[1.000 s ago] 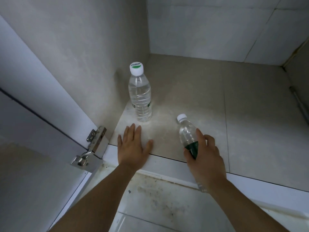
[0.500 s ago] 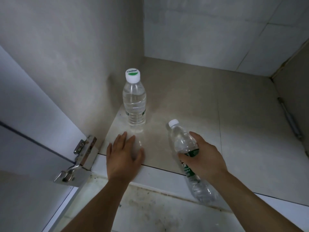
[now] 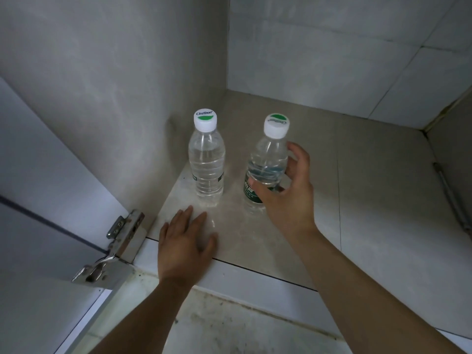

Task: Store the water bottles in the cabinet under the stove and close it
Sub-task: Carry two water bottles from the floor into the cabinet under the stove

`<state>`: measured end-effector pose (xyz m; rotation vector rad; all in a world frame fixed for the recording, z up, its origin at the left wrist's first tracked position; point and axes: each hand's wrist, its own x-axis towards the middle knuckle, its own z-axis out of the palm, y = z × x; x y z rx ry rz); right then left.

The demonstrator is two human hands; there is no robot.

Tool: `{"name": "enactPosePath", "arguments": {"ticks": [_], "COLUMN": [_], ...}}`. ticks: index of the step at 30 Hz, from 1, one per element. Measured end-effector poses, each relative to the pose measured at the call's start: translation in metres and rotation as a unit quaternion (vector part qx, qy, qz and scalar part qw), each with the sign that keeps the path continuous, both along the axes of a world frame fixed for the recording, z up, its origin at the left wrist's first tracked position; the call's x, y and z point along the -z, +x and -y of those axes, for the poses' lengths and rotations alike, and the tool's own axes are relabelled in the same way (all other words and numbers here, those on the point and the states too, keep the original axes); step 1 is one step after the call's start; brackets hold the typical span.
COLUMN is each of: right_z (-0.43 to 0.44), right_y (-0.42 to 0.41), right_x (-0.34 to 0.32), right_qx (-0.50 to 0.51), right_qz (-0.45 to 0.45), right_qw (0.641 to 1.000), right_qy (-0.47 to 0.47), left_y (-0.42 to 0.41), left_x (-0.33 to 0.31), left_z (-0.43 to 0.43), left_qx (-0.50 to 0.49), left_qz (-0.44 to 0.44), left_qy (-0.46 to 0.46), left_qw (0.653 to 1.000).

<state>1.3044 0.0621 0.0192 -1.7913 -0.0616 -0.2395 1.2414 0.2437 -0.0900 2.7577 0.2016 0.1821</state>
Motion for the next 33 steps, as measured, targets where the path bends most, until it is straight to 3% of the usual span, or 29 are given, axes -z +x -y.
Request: {"name": "enactPosePath", "arguments": {"ticks": [6,12,14,18,20,26,29,33], "right_z": [0.002,0.020,0.031,0.043,0.046,0.055,0.059,0.061], "right_y": [-0.003,-0.028,-0.045,-0.073,-0.078,-0.094,-0.108,-0.143], "right_x": [0.008,0.028,0.045,0.070,0.070,0.035,0.005,-0.060], "right_qx": [-0.005,0.001,-0.031,-0.112,-0.120,-0.117,-0.145,-0.164], "right_qz": [-0.012,-0.092,-0.137,-0.198,-0.198,-0.161,-0.154,-0.187], "right_qw": [1.000,0.977,0.947,0.830,0.814,0.822,0.808,0.785], "right_qy": [-0.020,-0.192,-0.289,-0.509,-0.532,-0.533,-0.550,-0.567], "left_y": [0.002,0.002,0.001,0.000,0.000,-0.029,-0.058,-0.098], "left_x": [0.000,-0.001,-0.001,-0.002,-0.006,-0.043,-0.076,-0.149], "left_z": [0.000,0.000,0.001,0.004,0.004,0.005,0.003,0.001], "left_qx": [0.004,0.007,0.015,0.032,0.041,0.114,0.183,0.177], "left_qz": [-0.013,-0.018,-0.026,-0.049,-0.067,-0.167,-0.195,-0.216], "left_qy": [0.001,0.011,0.026,0.069,0.066,0.098,0.150,0.140], "left_qw": [1.000,1.000,0.999,0.996,0.995,0.974,0.952,0.950]}}
